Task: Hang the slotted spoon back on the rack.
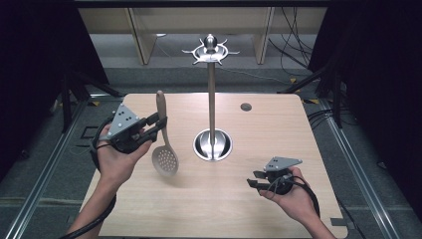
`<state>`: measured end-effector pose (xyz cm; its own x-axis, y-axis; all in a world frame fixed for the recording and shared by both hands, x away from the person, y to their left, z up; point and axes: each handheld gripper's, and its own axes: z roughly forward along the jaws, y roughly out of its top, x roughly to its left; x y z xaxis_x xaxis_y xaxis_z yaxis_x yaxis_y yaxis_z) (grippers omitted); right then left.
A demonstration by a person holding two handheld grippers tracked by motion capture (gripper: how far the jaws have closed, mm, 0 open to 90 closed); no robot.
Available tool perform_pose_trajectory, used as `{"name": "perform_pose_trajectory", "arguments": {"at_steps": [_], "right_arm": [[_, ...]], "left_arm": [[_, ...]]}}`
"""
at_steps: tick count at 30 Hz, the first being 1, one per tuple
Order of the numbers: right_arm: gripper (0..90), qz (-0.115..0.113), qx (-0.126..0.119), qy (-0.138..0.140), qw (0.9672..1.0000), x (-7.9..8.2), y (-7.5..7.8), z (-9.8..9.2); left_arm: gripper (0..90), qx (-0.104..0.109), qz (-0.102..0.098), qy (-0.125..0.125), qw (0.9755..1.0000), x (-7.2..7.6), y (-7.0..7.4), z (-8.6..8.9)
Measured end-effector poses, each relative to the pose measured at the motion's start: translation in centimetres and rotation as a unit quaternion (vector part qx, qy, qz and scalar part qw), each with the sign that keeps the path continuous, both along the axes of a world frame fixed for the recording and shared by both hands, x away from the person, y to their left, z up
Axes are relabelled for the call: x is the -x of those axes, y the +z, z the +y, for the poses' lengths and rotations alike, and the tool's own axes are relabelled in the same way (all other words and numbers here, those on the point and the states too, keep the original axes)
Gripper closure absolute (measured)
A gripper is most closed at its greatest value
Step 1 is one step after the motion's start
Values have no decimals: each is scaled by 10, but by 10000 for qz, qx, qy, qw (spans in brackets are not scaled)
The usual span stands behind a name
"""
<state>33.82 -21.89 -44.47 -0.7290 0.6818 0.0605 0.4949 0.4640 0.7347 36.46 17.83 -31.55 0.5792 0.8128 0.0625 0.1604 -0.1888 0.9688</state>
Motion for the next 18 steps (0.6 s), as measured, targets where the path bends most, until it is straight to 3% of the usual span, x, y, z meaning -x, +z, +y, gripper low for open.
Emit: {"name": "perform_pose_trajectory", "arguments": {"at_steps": [2, 3, 18], "right_arm": [[597, -97, 37, 50, 9999, -1, 0, 0], [597, 17, -14, -7, 10000, 1, 0, 1], [597, 43, -31, -34, 10000, 1, 1, 0]], "left_arm": [[710, -7, -13, -63, 10000, -2, 2, -1], [710, 3, -11, -68, 10000, -3, 2, -2], [710, -20, 3, -102, 9999, -12, 13, -14]]}}
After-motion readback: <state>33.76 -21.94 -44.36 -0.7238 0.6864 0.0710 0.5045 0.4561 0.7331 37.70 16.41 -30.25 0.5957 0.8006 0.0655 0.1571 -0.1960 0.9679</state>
